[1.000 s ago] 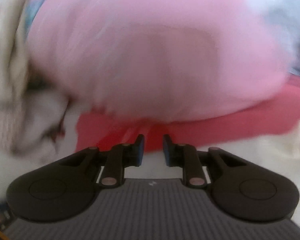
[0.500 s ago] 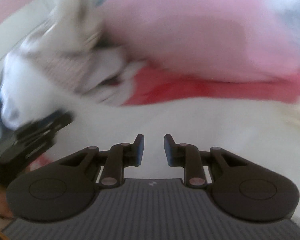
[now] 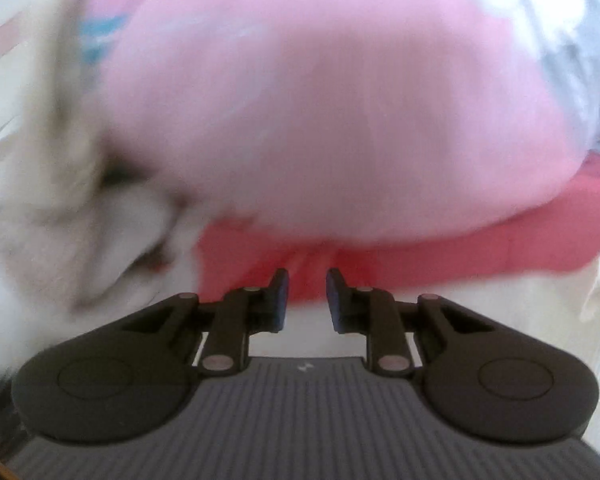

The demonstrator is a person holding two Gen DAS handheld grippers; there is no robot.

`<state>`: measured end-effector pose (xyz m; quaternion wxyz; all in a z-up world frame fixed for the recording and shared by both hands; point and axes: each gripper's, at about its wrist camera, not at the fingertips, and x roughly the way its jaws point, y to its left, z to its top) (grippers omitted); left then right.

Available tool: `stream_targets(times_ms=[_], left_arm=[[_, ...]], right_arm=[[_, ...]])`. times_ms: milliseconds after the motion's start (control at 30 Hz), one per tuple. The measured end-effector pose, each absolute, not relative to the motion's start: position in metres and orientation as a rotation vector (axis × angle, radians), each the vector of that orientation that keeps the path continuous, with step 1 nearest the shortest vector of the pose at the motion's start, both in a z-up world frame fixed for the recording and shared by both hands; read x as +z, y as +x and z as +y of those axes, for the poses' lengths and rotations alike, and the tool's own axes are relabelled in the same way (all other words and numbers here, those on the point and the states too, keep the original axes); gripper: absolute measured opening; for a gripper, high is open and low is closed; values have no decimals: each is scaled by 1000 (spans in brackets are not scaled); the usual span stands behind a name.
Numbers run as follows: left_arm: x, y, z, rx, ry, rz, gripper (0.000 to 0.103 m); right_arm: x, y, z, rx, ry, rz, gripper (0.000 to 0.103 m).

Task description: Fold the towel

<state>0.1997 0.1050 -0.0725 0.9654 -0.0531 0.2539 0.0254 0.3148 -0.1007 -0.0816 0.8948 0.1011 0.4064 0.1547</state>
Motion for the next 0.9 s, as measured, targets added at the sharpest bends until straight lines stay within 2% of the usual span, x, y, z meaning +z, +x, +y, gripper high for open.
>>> stream_targets(times_ms=[100,233,367,500,733,900], left_arm=[[-70,194,99,23,-91,488,40],[-69,186,81,-64,-61,468,44],[-80,186,58,-127,0,509,44],[-97,191,46,-114,72,578,44],[-103,194,54,-110,36,616,44],[-97,192,54,-120,29,584,44]], right_arm=[[-71,291,-129,318,279,826,20],[-59,257,-195,164,353,753,20],[-74,243,-227,92,302,802,22],[-107,254,-212,154,260,878,22],[-99,271,-252,60,379,771,13],[-92,283,-282,-11,465,689,19]])
